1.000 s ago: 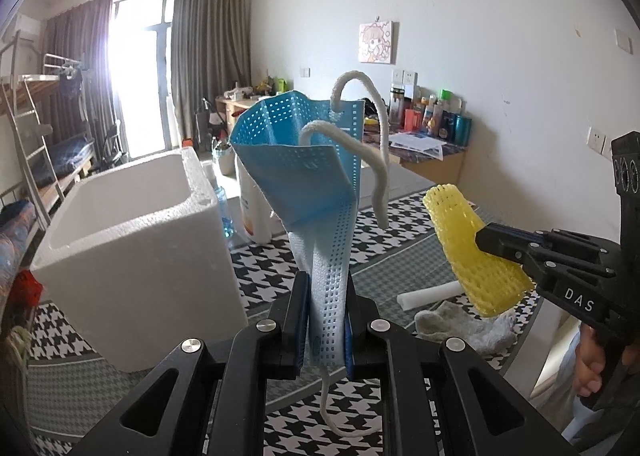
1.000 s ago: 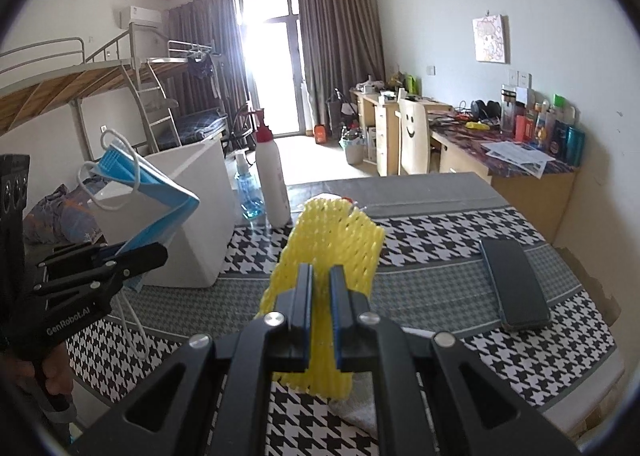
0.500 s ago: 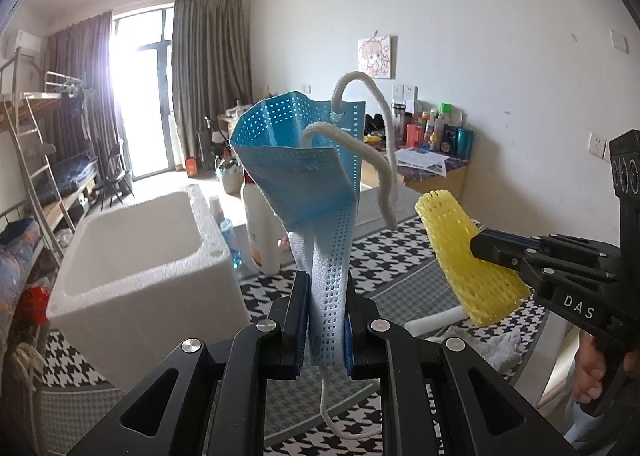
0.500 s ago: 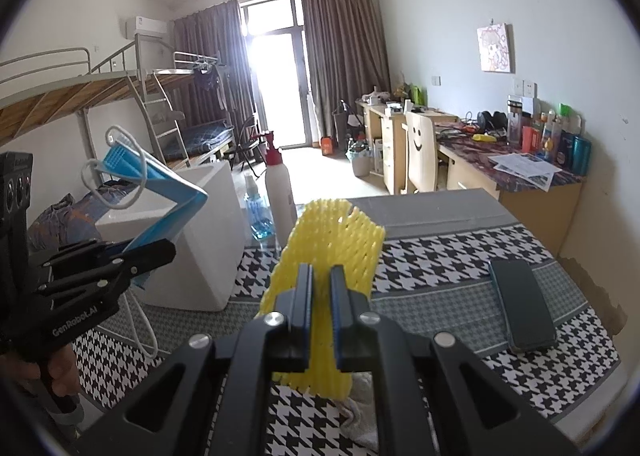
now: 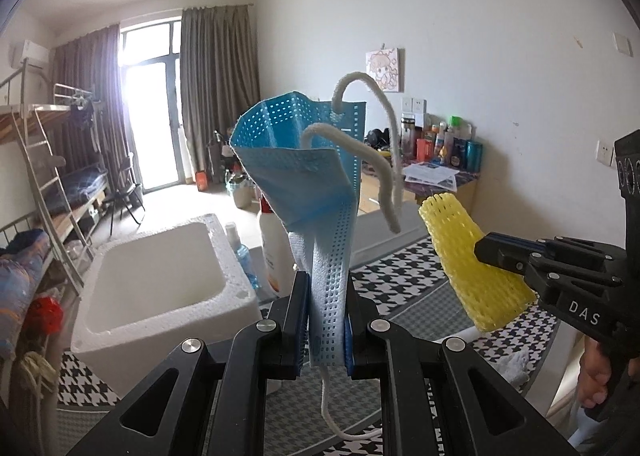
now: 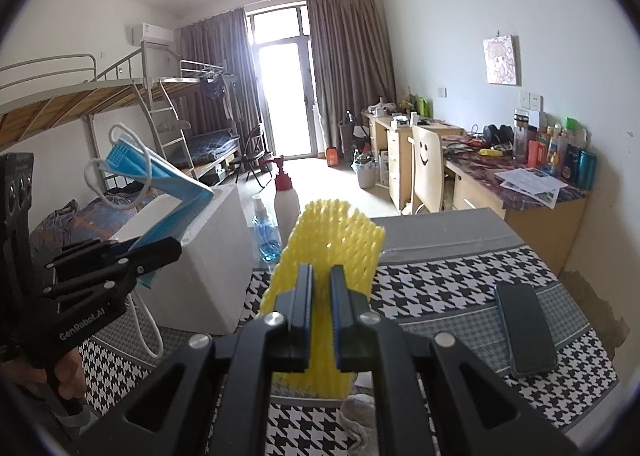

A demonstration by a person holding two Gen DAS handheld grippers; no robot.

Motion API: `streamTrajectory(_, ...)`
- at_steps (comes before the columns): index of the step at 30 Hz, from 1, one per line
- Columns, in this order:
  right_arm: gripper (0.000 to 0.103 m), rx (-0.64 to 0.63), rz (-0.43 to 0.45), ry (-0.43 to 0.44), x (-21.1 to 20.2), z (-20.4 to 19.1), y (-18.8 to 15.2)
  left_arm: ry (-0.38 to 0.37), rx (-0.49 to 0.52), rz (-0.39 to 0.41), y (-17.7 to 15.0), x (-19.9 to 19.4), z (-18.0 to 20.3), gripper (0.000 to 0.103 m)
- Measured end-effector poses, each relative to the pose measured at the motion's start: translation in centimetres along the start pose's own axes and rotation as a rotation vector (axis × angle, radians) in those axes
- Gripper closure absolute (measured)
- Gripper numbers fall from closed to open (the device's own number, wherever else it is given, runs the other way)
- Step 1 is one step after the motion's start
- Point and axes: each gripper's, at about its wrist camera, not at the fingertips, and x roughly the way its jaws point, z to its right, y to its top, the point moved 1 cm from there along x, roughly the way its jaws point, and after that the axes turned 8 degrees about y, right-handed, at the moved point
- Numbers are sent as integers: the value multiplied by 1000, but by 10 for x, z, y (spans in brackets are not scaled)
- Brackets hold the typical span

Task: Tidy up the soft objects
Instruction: 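Carry the blue mask with the left tool while the right tool carries the sponge to the box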

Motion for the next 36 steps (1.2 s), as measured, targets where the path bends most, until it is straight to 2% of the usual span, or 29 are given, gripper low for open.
streamTrajectory(18,92,-12,65,37,3,-6,25,42,-23,44,21,3,-8,88)
streamTrajectory(36,92,-59,60,89,21,-21,44,116,-58,69,24,-2,-20,88)
